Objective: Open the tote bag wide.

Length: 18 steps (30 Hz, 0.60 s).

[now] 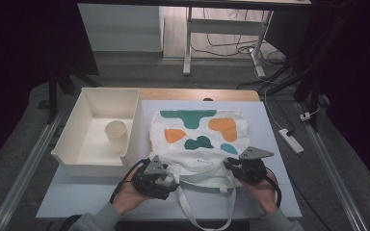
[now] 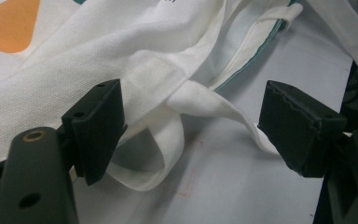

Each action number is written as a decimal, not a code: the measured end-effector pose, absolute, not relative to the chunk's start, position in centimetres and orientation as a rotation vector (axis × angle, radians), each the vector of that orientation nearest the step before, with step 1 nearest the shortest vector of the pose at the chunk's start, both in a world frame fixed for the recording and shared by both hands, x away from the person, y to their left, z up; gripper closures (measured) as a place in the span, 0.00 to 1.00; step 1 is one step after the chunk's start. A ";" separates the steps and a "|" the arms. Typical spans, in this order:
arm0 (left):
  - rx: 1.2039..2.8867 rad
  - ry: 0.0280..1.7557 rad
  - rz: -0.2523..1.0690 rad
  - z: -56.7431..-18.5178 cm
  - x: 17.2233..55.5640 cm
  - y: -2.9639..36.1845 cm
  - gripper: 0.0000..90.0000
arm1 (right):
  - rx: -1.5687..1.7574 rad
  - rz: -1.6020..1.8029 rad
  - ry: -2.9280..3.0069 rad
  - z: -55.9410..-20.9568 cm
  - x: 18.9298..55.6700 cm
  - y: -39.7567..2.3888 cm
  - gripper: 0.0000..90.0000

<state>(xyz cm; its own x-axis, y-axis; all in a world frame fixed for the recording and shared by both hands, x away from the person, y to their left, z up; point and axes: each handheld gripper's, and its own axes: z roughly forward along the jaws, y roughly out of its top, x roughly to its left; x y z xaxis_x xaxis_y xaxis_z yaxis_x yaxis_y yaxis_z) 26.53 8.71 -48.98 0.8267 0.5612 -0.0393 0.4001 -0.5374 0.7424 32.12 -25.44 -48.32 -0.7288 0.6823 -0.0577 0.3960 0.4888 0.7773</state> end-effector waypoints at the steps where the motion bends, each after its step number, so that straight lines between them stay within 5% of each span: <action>1: 2.208 0.700 0.262 -49.0 26.5 8.7 0.25 | 0.907 1.104 2.361 -48.1 31.8 -25.7 0.64; 6: 2.203 0.703 0.264 -48.9 26.5 8.8 0.25 | 0.828 1.192 2.293 -45.5 29.0 -26.5 0.46; 12: 2.199 0.707 0.266 -48.9 26.5 8.9 0.25 | 0.705 1.270 2.324 -43.9 26.7 -25.3 0.45; 18: 2.197 0.710 0.267 -48.9 26.5 9.0 0.25 | 0.529 1.304 2.617 -46.2 25.0 -20.6 0.47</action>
